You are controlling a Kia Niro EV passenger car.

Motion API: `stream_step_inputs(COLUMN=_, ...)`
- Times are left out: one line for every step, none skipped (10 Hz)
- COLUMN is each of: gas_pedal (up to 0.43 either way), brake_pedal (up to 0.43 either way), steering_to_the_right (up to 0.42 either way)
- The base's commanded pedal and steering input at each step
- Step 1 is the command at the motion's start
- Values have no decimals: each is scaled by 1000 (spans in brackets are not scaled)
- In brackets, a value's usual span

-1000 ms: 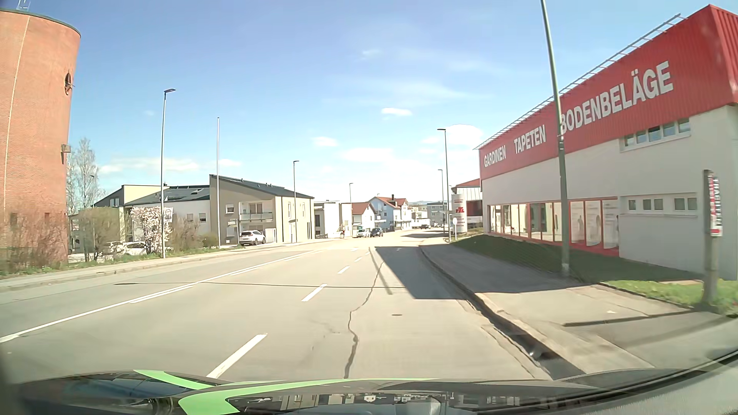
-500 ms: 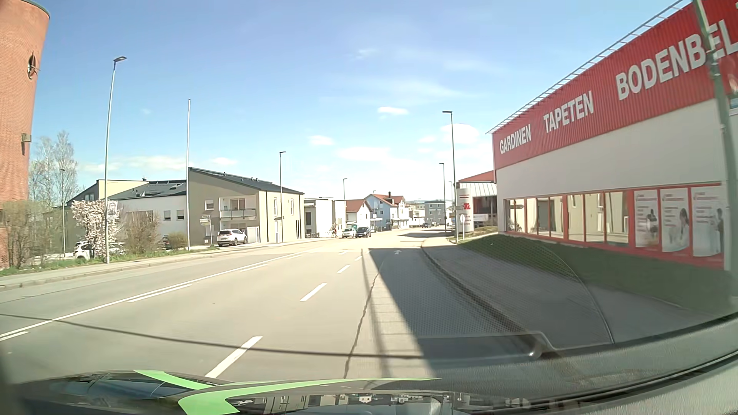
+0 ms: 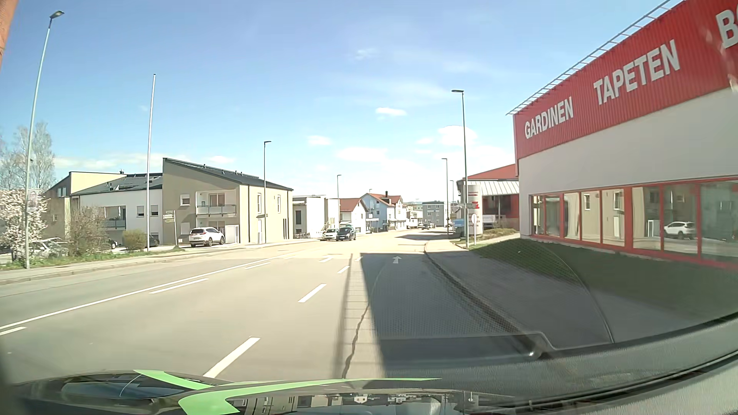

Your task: Follow the waypoints while adhering to traffic rules and regulations

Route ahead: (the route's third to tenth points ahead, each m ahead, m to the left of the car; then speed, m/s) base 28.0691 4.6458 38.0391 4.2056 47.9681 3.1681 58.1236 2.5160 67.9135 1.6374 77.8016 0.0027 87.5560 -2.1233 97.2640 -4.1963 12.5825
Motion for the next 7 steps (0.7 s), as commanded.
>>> stream_step_inputs(gas_pedal=28, brake_pedal=0, steering_to_the_right=5)
stream_step_inputs(gas_pedal=28, brake_pedal=0, steering_to_the_right=5)
stream_step_inputs(gas_pedal=28, brake_pedal=0, steering_to_the_right=6)
stream_step_inputs(gas_pedal=28, brake_pedal=0, steering_to_the_right=7)
stream_step_inputs(gas_pedal=28, brake_pedal=0, steering_to_the_right=7)
stream_step_inputs(gas_pedal=28, brake_pedal=0, steering_to_the_right=7)
stream_step_inputs(gas_pedal=28, brake_pedal=0, steering_to_the_right=8)
